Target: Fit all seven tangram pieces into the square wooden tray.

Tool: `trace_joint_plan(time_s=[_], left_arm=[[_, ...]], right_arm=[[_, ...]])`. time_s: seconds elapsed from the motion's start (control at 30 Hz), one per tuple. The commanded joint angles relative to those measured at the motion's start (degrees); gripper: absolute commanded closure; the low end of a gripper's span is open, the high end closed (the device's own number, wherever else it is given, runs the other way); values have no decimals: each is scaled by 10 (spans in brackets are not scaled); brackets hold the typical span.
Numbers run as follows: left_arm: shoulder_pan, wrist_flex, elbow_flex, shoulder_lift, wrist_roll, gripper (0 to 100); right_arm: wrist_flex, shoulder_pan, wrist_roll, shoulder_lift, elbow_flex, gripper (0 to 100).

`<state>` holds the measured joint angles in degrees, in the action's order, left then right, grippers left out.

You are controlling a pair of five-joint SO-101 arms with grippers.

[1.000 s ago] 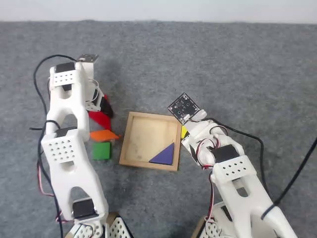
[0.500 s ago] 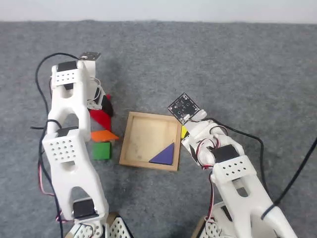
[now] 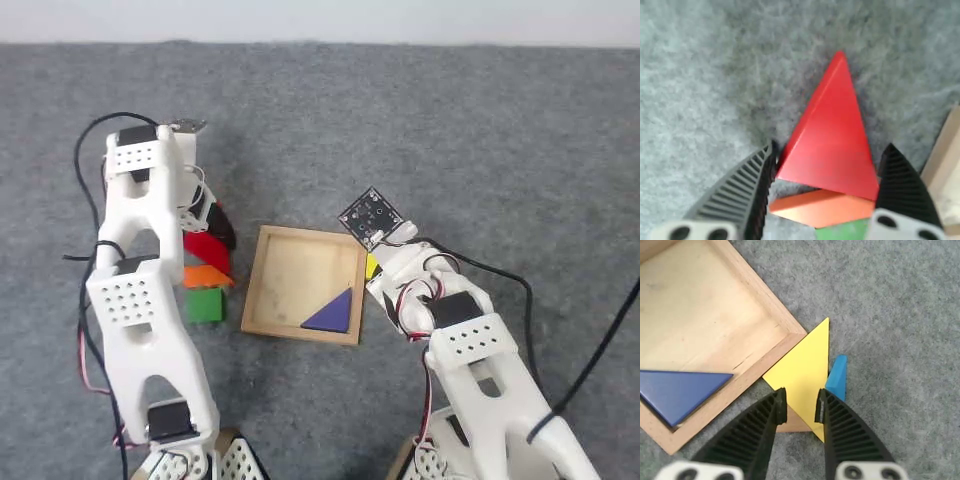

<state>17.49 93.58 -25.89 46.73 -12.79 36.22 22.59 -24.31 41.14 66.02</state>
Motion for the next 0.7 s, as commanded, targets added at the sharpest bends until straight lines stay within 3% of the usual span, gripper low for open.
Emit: trace_joint_plan(time_s=[0.0,0.23,0.4,0.67], left_arm=[[19,18,-21,-3,-8,679],[35,59,-32,-1,18,679],[27,40,-12,-1,105,679],[25,-1,-7,5,112,679]], right_arm=[[6,4,-9,25,-33,894],[5,4,-9,25,-33,894],[4,4,-9,25,-33,894],[4,4,-9,25,-33,894]])
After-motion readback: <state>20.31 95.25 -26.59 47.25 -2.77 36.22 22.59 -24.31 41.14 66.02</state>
